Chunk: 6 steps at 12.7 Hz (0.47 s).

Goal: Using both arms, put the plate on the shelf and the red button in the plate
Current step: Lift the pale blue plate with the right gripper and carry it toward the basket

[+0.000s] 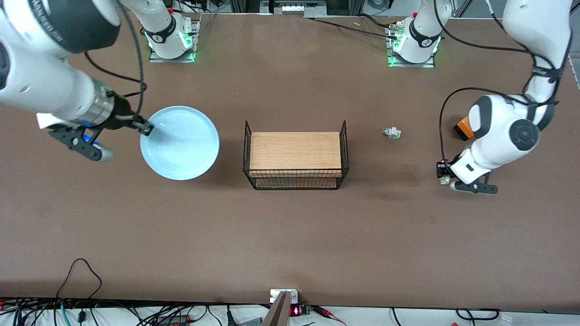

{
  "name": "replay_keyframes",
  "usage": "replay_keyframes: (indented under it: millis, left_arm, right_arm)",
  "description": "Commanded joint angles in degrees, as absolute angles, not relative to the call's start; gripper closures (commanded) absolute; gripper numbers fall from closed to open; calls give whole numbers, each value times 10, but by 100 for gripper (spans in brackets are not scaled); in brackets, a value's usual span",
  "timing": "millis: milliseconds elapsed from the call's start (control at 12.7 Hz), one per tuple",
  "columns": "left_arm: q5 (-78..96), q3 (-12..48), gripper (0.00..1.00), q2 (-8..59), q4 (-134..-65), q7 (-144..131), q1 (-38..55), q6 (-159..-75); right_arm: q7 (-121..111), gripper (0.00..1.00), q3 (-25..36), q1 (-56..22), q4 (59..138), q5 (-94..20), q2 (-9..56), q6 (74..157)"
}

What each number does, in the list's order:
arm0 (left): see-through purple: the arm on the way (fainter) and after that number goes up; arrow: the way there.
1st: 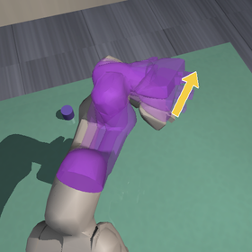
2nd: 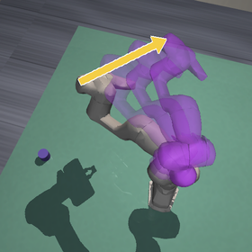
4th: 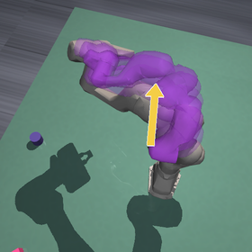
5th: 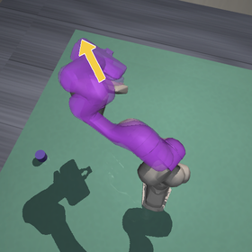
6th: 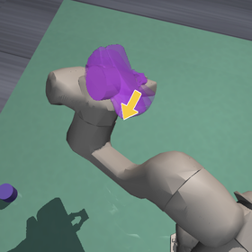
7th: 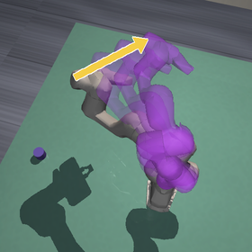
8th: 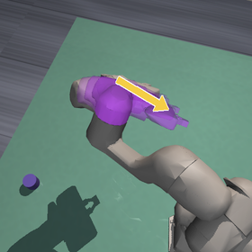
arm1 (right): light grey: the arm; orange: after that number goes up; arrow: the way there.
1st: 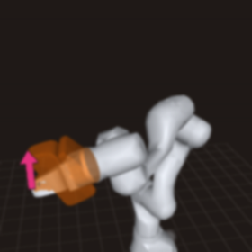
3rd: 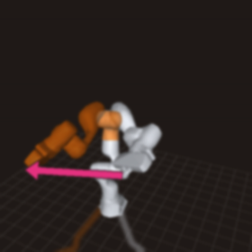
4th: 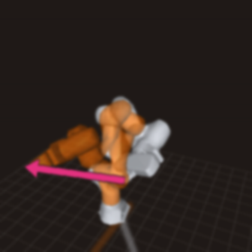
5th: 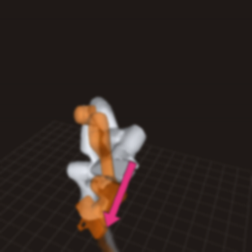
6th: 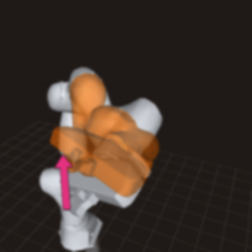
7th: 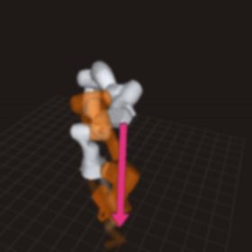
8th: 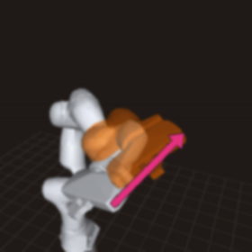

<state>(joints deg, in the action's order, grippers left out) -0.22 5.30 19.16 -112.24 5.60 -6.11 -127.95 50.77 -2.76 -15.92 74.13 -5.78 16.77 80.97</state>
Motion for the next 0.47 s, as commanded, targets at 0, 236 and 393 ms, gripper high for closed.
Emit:
replay_keyframes:
  millis: [0, 236, 393]
  left_arm:
    - [-5, 54, 100, 190, -1025, 32, -64, -1161]
    - [-6, 56, 100, 173, -964, -19, -60, -1093]
    - [-16, 59, 100, 164, -934, -36, -59, -1054]
  right_arm:
    - [603, 100, -22, -231, 741, -58, 164, 812]
    - [706, 100, -22, -288, 744, -60, 174, 843]
    - [757, 100, -22, -321, 750, -58, 177, 851]
